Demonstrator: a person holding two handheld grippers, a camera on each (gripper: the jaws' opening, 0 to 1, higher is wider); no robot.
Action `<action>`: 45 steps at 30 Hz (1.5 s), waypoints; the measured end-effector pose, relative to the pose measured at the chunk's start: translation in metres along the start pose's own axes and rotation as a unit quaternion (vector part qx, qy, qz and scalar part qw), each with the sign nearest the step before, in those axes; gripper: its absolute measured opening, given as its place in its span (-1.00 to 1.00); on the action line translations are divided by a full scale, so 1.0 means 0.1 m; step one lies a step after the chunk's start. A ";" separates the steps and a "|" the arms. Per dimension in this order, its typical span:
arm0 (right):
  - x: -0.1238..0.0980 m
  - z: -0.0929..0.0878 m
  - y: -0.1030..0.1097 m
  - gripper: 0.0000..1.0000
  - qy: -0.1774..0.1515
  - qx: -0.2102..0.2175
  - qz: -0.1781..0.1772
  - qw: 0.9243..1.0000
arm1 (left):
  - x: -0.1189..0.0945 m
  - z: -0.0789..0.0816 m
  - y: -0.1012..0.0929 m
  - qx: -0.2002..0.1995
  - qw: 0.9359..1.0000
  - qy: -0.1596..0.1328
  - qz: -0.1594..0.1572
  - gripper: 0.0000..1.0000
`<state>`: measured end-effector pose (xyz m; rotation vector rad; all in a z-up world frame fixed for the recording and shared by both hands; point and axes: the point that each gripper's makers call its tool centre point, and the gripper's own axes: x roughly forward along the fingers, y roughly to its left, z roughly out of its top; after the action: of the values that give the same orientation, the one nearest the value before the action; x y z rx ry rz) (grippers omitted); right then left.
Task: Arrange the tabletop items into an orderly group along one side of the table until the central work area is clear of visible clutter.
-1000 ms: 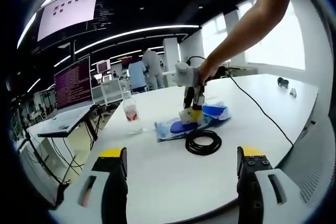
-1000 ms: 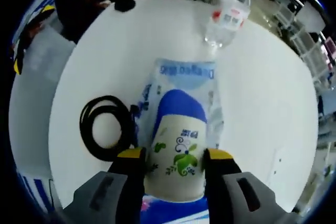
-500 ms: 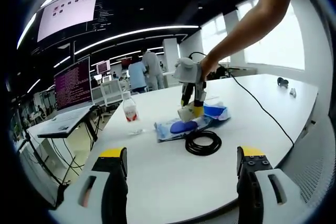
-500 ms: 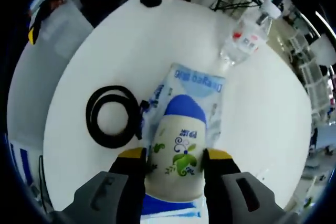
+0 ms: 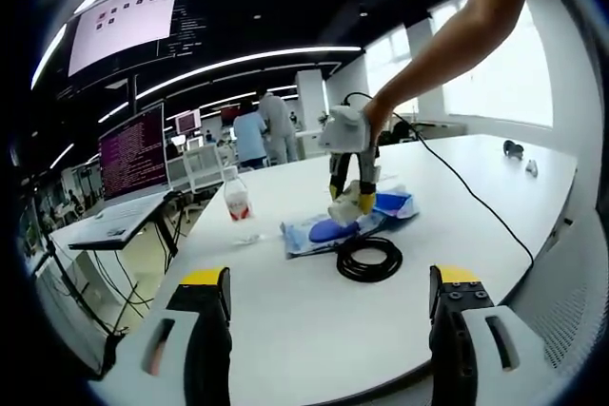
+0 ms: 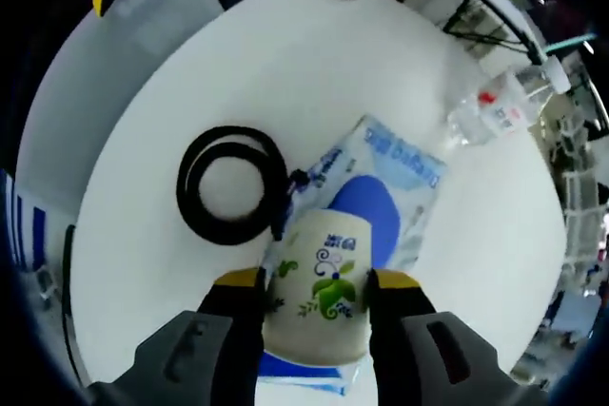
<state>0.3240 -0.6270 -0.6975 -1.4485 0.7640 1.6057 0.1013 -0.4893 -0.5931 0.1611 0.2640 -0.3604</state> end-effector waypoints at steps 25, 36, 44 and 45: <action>-0.06 -0.20 0.03 -0.22 0.233 -0.296 -0.022 0.926 | 0.00 -0.01 0.00 0.001 1.000 -0.001 -0.001 0.70; -0.08 -0.33 -0.02 -0.23 0.324 -0.359 -0.039 0.874 | 0.00 -0.01 0.00 0.001 1.000 -0.001 -0.001 0.70; -0.07 -0.38 -0.07 -0.22 0.371 -0.368 -0.039 0.852 | 0.00 0.00 0.00 0.000 1.000 -0.002 -0.001 0.69; -0.06 -0.38 -0.08 -0.22 0.378 -0.370 -0.040 0.848 | 0.00 0.00 0.00 0.000 1.000 -0.002 -0.001 0.69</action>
<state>0.3493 -0.6566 -0.6965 -2.7263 0.4704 1.2795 0.1012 -0.4894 -0.5933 0.1598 0.2603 -0.3627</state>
